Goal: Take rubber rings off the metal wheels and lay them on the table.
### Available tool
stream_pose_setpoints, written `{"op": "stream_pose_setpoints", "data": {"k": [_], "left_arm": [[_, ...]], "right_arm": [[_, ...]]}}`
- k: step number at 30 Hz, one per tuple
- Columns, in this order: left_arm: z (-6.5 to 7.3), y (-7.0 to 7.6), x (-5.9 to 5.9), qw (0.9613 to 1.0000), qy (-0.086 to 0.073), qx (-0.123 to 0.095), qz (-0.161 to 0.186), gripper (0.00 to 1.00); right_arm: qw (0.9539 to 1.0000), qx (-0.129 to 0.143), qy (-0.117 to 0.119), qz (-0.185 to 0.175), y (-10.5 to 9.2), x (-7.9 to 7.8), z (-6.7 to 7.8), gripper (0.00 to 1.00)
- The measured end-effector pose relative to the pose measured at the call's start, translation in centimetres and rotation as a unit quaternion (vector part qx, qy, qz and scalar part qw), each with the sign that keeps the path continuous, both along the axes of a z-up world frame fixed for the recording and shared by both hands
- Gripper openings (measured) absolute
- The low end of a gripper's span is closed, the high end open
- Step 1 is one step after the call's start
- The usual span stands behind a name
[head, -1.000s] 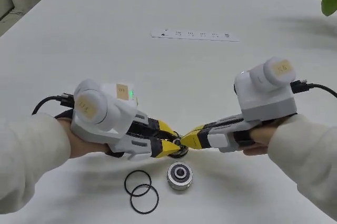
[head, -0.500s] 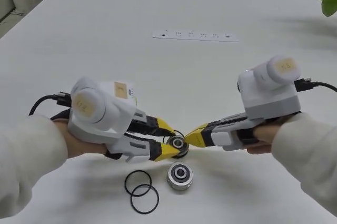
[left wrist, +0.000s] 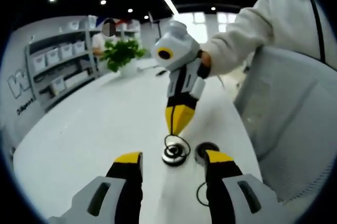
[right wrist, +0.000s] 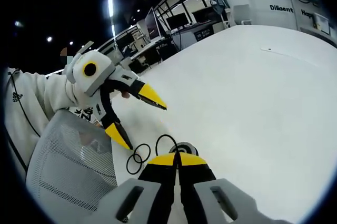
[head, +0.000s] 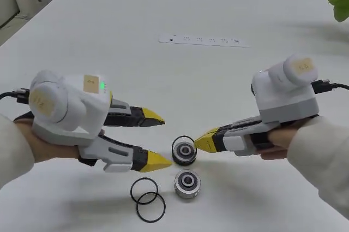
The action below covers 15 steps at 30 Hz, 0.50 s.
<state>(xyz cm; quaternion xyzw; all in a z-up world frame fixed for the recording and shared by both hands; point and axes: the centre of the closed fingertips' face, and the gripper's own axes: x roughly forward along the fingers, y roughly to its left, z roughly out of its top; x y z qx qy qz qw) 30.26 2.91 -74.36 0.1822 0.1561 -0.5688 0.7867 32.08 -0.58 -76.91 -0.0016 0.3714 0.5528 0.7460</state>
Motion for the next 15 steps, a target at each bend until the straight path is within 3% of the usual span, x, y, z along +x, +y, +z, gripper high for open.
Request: {"op": "stream_pose_setpoints", "data": {"k": [7, 15], "left_arm": [[1.8, 2.0, -1.1, 0.9998, -0.007, -0.008, 0.014, 0.64], [2.4, 4.7, -2.7, 0.9993, -0.009, 0.001, 0.036, 0.74]], "right_arm": [[0.9999, 0.013, 0.010, 0.005, 0.9, -0.6, 1.1, 0.00], [0.9995, 0.011, 0.017, 0.025, 2.1, -1.8, 1.3, 0.00]]}}
